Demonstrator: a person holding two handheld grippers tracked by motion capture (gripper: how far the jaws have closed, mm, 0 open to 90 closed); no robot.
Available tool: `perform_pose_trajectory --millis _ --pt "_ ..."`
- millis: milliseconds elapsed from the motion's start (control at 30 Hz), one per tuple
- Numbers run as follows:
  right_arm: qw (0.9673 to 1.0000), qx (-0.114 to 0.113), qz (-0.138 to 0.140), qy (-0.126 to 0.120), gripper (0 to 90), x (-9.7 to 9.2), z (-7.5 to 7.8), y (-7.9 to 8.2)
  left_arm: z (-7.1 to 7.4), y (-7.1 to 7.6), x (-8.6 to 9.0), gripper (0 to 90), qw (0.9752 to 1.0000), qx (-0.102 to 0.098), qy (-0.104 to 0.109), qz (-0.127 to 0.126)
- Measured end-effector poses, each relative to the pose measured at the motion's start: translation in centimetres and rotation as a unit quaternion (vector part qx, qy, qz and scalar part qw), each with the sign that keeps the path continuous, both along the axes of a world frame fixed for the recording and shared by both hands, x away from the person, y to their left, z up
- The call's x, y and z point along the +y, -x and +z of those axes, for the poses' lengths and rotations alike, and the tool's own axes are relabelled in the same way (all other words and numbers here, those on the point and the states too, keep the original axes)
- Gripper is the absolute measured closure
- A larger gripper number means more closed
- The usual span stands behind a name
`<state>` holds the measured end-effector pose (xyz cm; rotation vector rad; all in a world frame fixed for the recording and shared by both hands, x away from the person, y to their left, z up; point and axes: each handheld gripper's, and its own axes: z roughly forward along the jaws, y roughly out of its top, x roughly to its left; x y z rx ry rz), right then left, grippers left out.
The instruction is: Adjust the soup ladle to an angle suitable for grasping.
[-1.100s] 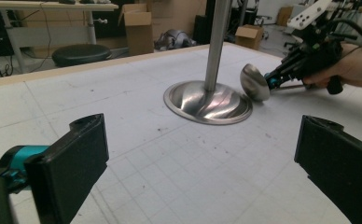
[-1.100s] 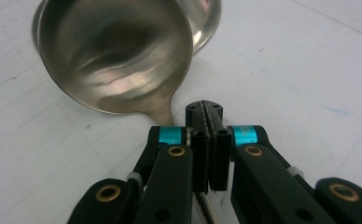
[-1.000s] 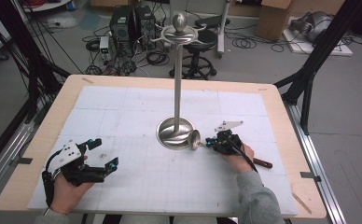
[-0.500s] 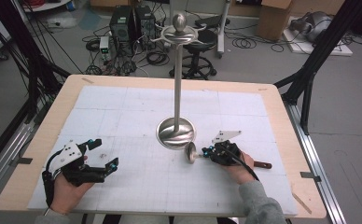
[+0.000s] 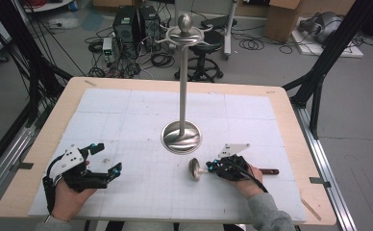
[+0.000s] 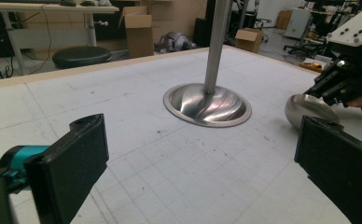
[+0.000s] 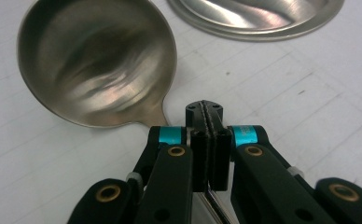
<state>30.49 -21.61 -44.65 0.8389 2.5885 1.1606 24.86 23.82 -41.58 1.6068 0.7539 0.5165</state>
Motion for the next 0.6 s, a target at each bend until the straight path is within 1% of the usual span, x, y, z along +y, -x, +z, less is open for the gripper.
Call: perform_pose_trajectory --millis 167,367,433,500,600 --pt "0.9999 0.007 0.012 0.007 90.0 0.1 0.2 1.1 0.0 0.0 0.0 3.2 1.0000 -0.001 0.000 0.000" --pt "0.9998 0.003 0.020 0.005 90.0 -0.1 0.1 2.1 0.0 0.0 -0.1 3.2 1.0000 0.001 -0.004 0.000" --pt "0.9997 0.008 0.021 0.005 90.0 -0.1 0.2 2.4 0.0 0.0 -0.1 3.2 1.0000 0.001 -0.003 0.000" --pt "0.9995 0.004 0.029 0.010 90.0 -0.2 0.2 2.9 0.0 0.0 -0.1 3.2 1.0000 0.001 -0.003 0.000" --pt "0.9993 0.002 0.034 0.013 90.0 -0.2 0.2 3.3 0.0 0.0 0.0 3.2 1.0000 0.002 -0.003 0.000"
